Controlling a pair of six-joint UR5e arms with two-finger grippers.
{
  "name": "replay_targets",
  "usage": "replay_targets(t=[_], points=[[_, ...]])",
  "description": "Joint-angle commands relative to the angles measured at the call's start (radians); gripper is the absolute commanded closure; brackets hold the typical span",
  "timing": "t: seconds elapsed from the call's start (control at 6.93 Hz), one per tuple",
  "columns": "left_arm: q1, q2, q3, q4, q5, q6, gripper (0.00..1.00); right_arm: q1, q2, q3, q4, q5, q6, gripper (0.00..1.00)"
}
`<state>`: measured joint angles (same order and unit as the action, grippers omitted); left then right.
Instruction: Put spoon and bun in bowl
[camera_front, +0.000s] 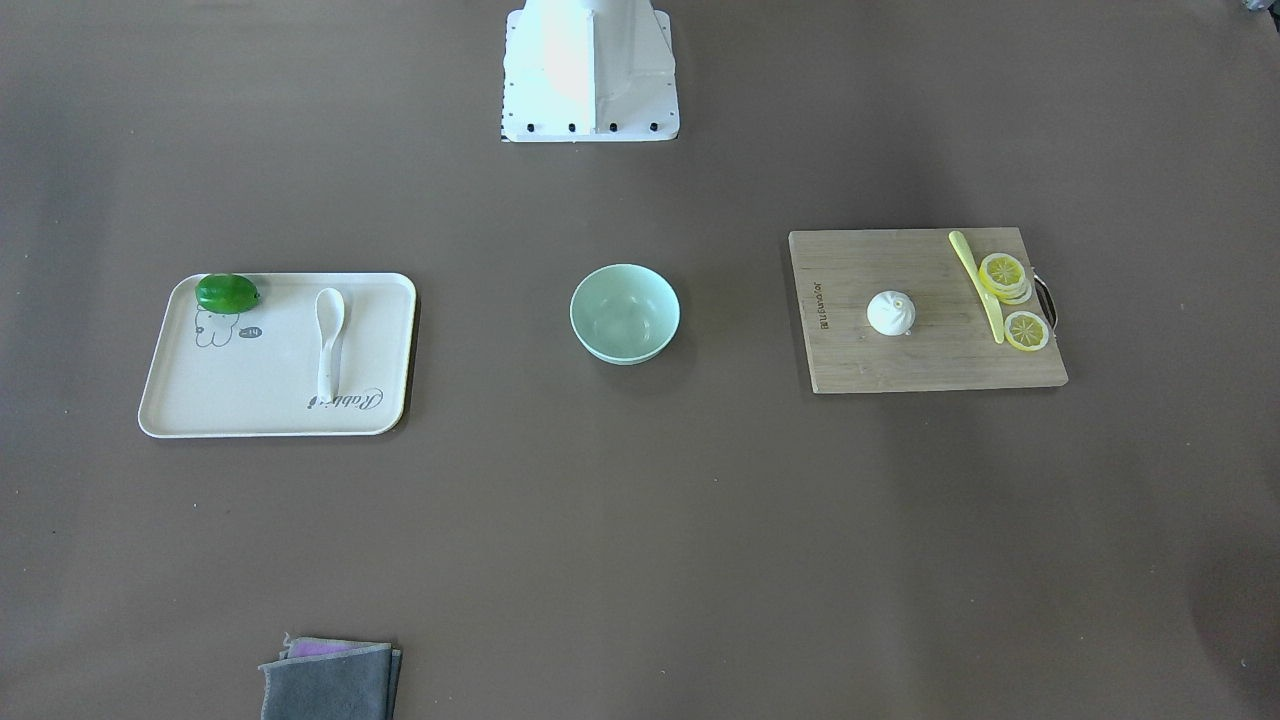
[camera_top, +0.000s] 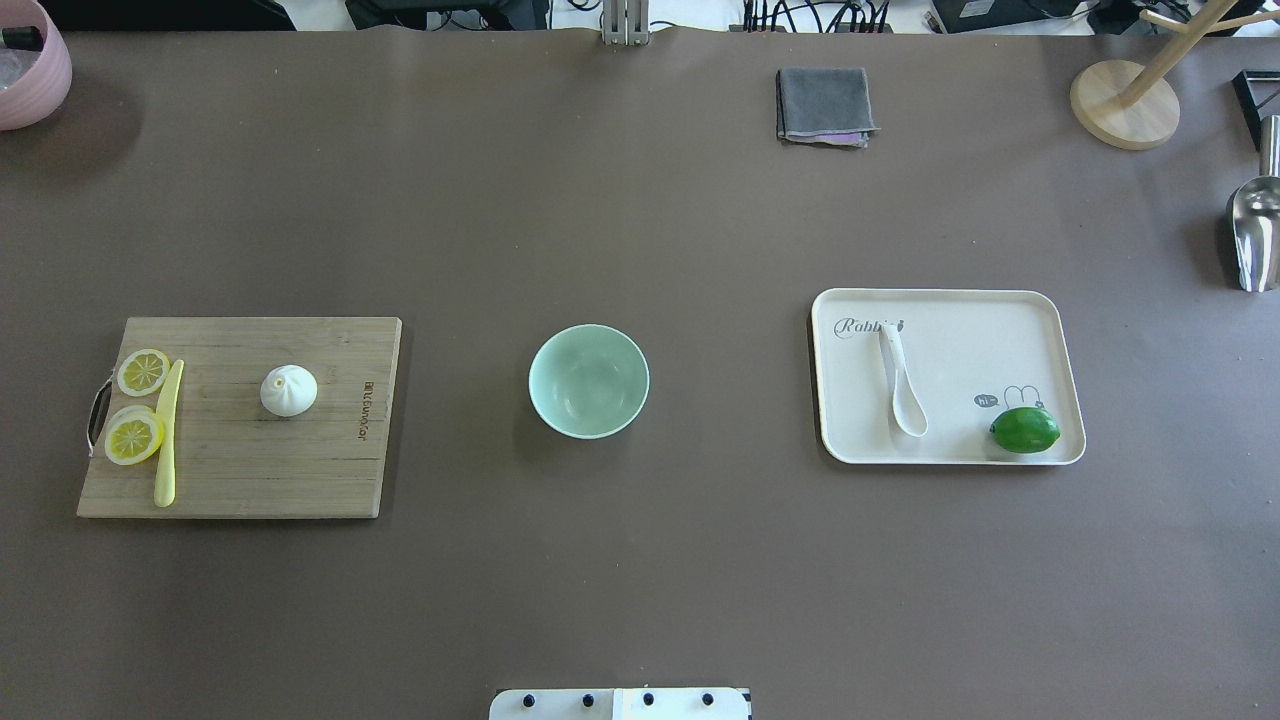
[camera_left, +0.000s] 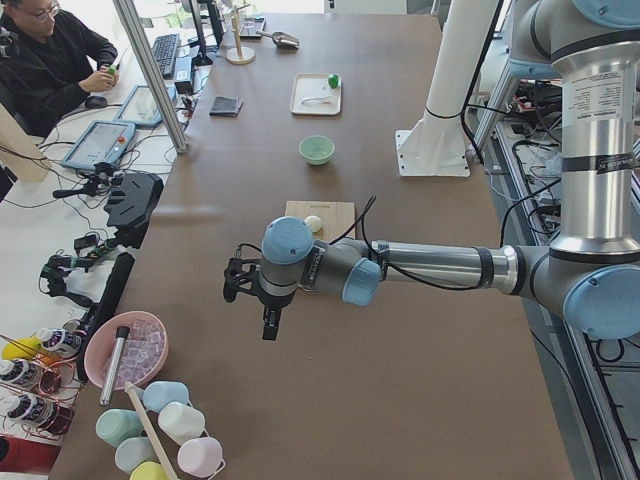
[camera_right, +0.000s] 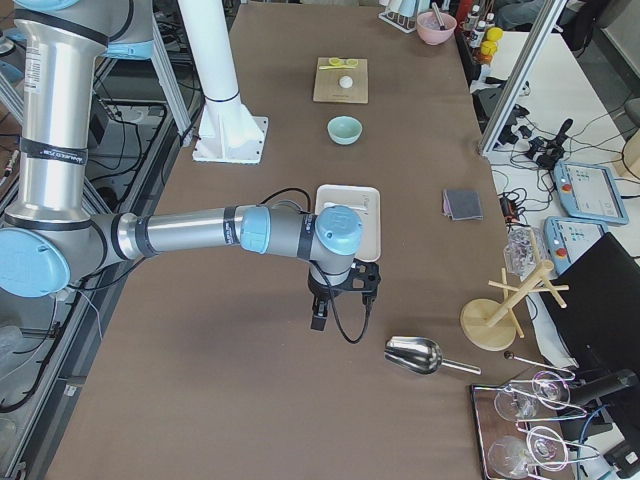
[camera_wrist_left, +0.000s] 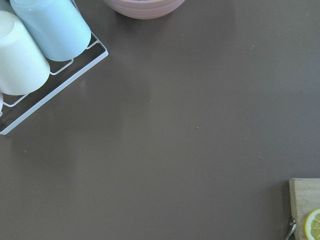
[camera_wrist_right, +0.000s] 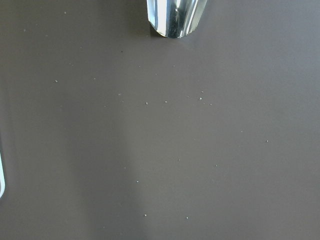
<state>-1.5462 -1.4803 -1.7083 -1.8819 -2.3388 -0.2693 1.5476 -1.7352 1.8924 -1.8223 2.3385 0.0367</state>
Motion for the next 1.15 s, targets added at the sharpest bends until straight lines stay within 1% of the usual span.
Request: replay_targets(t=[0.0, 0.14, 0.29, 0.43, 0.58, 0.72, 0.87, 1.01], points=[[0.032, -0.050, -0.037, -0.008, 0.012, -0.001, 0.02, -0.003, 0.034, 0.088, -0.002, 0.021, 0.008, 0.00], [0.079, -0.087, -0.050, -0.026, 0.012, 0.001, 0.02, -0.020, 0.086, 0.086, 0.000, 0.022, 0.009, 0.00], [0.125, -0.128, -0.048, -0.105, 0.001, 0.004, 0.02, -0.082, 0.118, 0.102, -0.002, -0.011, 0.026, 0.00], [0.153, -0.120, -0.042, -0.246, -0.002, 0.002, 0.02, -0.127, 0.128, 0.087, 0.038, -0.013, 0.028, 0.00], [0.188, -0.098, -0.048, -0.355, -0.031, -0.105, 0.02, -0.156, 0.128, 0.079, 0.125, 0.004, 0.041, 0.00], [0.237, -0.127, -0.051, -0.388, -0.057, -0.189, 0.02, -0.161, 0.152, 0.074, 0.145, 0.025, 0.099, 0.00], [0.277, -0.158, -0.047, -0.375, -0.057, -0.200, 0.02, -0.175, 0.220, 0.053, 0.146, 0.041, 0.098, 0.00], [0.337, -0.211, -0.019, -0.300, -0.051, -0.285, 0.02, -0.223, 0.229, 0.034, 0.150, 0.039, 0.103, 0.00]])
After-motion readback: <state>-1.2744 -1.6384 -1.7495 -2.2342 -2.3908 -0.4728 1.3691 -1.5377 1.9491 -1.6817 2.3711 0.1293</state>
